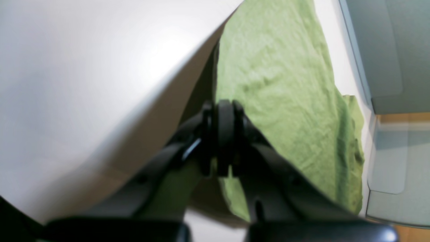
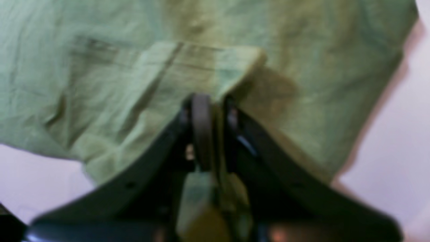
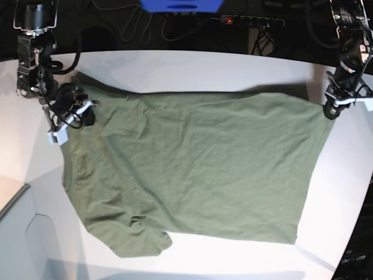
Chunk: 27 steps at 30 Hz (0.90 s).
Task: Layout the t-shirt on the table in an organized manner, then fold the t-shirt properly
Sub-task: 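Regrasp the shirt edge with the right gripper and pull it outward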
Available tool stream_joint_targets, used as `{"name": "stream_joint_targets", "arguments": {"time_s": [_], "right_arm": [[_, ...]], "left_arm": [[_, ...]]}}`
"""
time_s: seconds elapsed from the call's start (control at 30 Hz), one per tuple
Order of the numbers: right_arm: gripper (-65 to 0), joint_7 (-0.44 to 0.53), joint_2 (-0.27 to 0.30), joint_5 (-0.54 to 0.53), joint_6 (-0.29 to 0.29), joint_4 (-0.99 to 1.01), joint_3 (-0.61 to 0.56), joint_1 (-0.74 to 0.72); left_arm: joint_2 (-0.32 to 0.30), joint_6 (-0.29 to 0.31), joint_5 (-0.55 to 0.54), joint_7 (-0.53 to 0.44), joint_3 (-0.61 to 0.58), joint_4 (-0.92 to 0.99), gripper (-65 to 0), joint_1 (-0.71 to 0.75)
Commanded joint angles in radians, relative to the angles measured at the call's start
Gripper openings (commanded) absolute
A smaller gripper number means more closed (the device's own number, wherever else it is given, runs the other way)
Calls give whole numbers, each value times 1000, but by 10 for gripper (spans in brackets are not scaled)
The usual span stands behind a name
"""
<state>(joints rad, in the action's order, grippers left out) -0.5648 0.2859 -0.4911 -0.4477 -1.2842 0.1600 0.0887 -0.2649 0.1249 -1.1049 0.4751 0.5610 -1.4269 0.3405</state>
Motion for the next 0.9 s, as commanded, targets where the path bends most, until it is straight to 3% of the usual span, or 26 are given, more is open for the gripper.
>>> {"name": "stream_joint_targets", "arguments": {"time_s": [0.0,0.27,0.47,0.73,0.8,0.87], "right_arm": [[-648,29,16,-16,-4,-48,11,4],[-650,25,16,-14,-4,-429,20,168],[-650,30,9,-17,-4,-677,89,375],[-650,35,9,-16,-7,-723,106,598],[-650,55,0,-16,-38,-723,105,635],[-650,93,-35,-14,-127,-705,111,658]], "left_arm": [[-17,14,-13,-16,8,-13,-646,1],[-17,14,-17,-6,64,-18,-646,4],[-14,14,-19,-5,104,-24,-646,24],[-15,14,-14,-5,104,-25,-646,36],[-15,14,-14,-5,104,-25,-646,36],[-18,14,-14,-5,104,-25,-646,41]]}}
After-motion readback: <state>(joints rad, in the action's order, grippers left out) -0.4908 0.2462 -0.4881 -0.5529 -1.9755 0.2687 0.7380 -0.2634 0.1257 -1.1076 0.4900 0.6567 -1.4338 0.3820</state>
